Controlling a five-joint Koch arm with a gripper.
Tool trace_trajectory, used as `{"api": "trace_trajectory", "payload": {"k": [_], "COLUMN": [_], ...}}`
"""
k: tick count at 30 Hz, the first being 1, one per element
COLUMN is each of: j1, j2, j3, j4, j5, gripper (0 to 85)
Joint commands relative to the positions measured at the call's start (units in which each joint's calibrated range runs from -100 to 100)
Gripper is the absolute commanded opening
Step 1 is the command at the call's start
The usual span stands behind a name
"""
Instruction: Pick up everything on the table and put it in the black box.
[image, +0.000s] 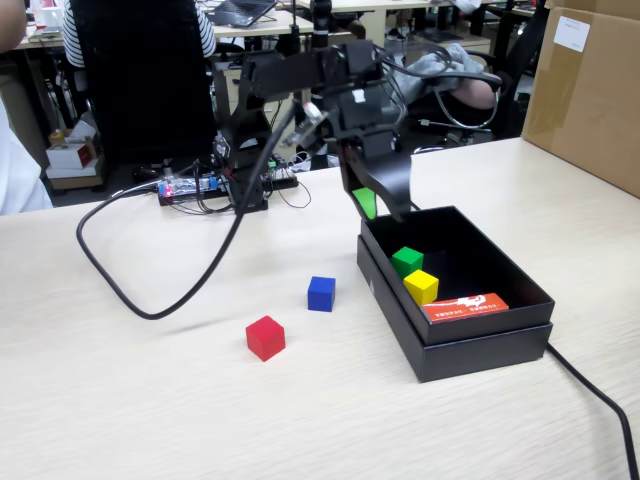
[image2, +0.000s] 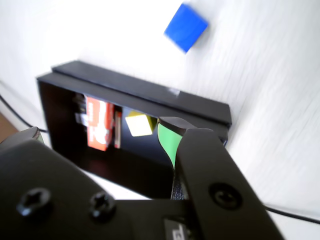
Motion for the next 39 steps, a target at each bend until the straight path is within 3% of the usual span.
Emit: {"api": "trace_trajectory", "payload": {"k": [1,8,15,23,39], "j1": [-2.59,-9.08,-12.60,-13.72,-13.82], "j2": [-17.90,-33.85,-31.32,-12.73,31.33], "j3": [-10.64,-36.30,-40.11,-25.78,11.03], "j4": [4.02,14.39,19.40,18.11,1.61], "j5": [-2.34,-6.94,-9.33,-10.65,-11.87], "gripper": [46.7,48.3,48.3,47.7,46.7]}}
